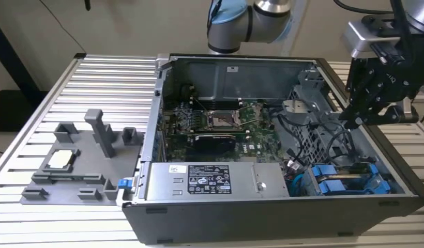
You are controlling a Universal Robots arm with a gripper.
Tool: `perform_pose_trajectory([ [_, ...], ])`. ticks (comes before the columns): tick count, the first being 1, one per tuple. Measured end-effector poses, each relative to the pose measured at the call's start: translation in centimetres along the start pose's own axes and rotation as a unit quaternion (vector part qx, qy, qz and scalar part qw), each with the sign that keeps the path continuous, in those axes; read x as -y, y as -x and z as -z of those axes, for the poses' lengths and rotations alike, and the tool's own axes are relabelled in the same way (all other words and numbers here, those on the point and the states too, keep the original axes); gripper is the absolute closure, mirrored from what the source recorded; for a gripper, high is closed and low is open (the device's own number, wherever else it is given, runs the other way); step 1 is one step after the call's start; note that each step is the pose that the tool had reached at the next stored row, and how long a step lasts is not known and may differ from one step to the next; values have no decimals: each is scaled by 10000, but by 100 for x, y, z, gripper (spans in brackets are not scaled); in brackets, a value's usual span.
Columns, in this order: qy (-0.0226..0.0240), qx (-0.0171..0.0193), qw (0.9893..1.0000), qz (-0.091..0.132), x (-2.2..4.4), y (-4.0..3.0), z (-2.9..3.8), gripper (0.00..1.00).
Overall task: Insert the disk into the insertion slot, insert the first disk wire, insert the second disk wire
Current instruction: 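Insert the first disk wire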
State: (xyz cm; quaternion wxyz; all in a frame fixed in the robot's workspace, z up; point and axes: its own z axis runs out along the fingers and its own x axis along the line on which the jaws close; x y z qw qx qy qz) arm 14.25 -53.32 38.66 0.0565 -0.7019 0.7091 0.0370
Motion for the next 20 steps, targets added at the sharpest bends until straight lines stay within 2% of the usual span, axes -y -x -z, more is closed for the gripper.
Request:
perform_pose_trajectory([
  [6,-32,29,10000,4,-258,-3,7,73],
  [8,-44,59,10000,4,-326,-4,10,73],
  [14,-42,231,9997,107,-390,-4,11,73],
  [15,-42,247,9996,126,-400,-11,13,73],
  [20,-41,249,9996,133,-433,-39,17,73],
])
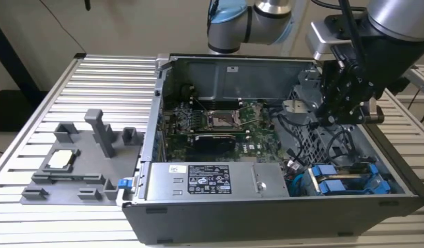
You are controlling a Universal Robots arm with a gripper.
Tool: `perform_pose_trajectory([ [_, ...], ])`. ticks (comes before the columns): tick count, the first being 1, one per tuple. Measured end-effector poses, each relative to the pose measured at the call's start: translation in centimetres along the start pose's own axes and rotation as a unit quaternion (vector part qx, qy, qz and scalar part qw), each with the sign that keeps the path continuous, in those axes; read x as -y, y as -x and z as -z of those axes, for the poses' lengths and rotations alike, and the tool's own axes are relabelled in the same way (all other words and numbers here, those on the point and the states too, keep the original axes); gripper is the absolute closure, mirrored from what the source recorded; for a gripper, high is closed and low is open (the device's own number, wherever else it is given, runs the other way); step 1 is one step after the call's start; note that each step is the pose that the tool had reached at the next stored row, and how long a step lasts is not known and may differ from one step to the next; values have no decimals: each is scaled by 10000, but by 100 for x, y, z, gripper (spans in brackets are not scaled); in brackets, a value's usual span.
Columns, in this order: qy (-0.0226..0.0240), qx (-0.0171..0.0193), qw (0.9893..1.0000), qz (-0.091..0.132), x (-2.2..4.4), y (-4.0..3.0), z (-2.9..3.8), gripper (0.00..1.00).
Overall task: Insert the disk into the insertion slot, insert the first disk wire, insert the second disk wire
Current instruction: 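Insert the first disk wire, then insert the second disk wire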
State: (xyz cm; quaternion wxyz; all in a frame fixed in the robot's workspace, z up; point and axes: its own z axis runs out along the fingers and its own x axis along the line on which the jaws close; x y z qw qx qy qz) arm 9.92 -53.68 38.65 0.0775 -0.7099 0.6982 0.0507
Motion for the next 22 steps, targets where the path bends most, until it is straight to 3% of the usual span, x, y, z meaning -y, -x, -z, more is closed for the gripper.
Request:
perform_pose_trajectory([
  [14,46,14,9994,344,-149,-50,6,73],
  [22,-62,12,9987,501,-213,-58,-36,73],
])
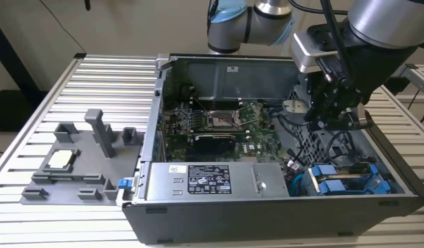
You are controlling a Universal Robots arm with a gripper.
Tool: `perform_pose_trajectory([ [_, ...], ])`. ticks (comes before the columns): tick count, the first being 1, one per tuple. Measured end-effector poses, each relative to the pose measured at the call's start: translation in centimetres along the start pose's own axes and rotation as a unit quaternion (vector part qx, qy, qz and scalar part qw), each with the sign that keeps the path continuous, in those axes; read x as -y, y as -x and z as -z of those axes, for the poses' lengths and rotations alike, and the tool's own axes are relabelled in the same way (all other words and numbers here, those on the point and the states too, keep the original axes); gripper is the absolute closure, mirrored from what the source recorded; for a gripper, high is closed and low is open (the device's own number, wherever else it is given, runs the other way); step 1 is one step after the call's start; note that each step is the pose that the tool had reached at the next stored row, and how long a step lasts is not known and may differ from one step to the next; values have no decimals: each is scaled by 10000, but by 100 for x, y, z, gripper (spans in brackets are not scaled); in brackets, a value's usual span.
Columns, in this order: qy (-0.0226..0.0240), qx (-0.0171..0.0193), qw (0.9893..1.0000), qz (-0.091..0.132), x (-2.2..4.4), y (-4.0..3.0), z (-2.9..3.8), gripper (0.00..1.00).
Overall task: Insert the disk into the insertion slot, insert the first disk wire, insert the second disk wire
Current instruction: 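Insert the second disk wire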
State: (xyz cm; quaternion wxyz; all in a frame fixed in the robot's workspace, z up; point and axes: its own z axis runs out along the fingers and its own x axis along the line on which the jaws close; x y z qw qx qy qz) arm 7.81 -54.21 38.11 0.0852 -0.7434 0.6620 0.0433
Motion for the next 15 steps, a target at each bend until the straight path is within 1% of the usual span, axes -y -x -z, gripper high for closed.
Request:
perform_pose_trajectory([
  [1,-11,-1,10000,2,-11,0,-4,73],
  [4,-79,-11,10000,15,-25,-1,-21,73],
  [5,-92,-12,10000,18,-26,-1,-25,73],
  [11,-94,-11,10000,18,-27,-2,-27,73],
  [13,-94,-11,10000,18,-27,-2,-27,75],
  [14,-94,-11,10000,18,-27,-2,-28,83],
  [15,-95,-11,10000,18,-27,-2,-28,83],
])
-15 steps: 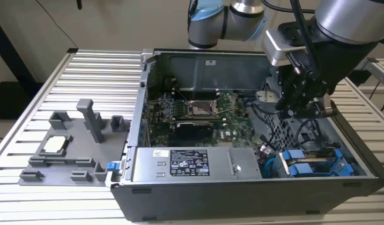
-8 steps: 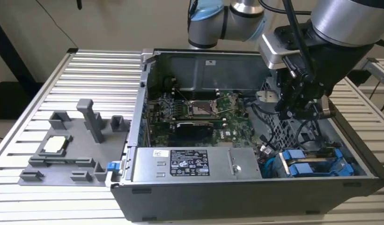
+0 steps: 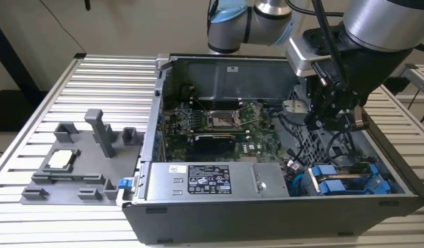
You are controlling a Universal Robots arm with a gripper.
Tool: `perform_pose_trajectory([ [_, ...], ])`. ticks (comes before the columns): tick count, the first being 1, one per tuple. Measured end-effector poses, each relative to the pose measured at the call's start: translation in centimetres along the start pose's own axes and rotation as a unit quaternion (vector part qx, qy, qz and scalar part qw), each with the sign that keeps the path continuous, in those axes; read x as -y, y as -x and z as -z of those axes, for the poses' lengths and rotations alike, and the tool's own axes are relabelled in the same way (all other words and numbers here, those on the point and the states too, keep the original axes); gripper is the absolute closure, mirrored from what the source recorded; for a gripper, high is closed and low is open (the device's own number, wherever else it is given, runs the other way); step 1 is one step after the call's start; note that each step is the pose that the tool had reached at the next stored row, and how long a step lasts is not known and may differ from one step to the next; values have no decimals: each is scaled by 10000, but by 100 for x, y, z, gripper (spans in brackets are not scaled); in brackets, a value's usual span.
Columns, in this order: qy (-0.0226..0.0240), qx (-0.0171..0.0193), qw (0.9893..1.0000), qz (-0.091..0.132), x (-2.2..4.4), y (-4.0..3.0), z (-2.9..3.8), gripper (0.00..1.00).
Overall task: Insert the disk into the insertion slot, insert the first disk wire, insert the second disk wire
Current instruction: 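Insert the second disk wire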
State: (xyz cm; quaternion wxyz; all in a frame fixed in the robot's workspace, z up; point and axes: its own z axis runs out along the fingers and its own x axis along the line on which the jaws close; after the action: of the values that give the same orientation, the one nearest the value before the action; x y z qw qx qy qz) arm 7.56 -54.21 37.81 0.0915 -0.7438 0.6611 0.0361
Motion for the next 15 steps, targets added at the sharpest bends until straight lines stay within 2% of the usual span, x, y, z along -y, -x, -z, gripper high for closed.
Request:
perform_pose_trajectory([
  [12,0,1,10000,0,0,-1,-3,84],
  [15,27,-5,10000,-5,21,-25,-7,84],
])
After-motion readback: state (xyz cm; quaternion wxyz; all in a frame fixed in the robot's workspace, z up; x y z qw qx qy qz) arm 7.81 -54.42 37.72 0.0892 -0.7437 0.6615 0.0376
